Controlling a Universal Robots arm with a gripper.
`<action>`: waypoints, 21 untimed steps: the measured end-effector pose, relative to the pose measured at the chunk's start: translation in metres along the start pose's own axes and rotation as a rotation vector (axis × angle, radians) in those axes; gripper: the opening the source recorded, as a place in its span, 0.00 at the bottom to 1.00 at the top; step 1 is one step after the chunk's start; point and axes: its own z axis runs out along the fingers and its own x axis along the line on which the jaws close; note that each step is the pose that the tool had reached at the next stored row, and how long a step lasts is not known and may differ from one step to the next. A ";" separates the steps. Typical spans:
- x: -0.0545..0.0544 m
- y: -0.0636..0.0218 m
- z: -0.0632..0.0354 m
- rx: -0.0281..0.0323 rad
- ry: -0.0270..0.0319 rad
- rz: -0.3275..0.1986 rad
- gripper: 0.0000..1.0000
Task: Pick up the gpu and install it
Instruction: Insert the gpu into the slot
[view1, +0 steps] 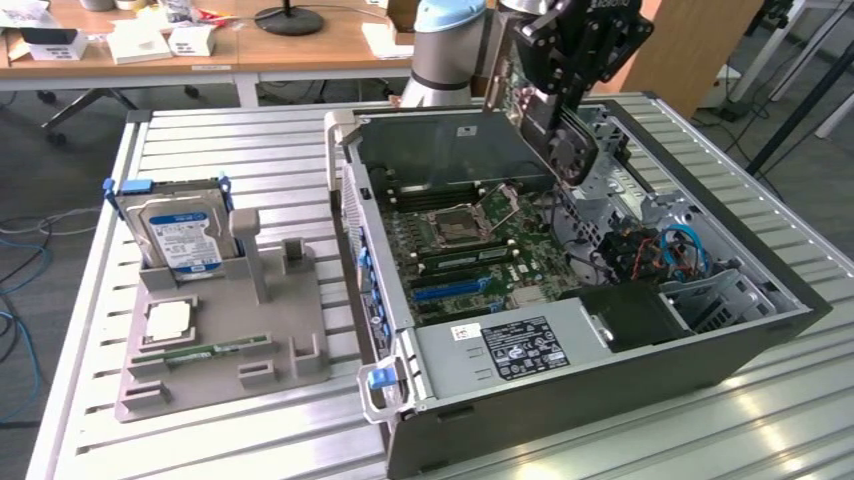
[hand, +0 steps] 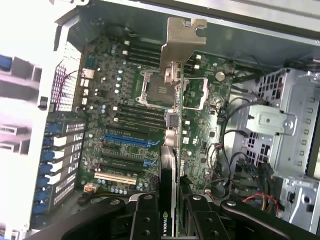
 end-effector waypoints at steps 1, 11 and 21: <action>0.000 0.0000 0.0001 -0.0004 0.0008 -0.018 0.26; 0.000 0.0000 0.0007 -0.0044 0.0091 -0.198 0.26; 0.000 -0.0001 0.0014 -0.0083 0.0171 -0.374 0.26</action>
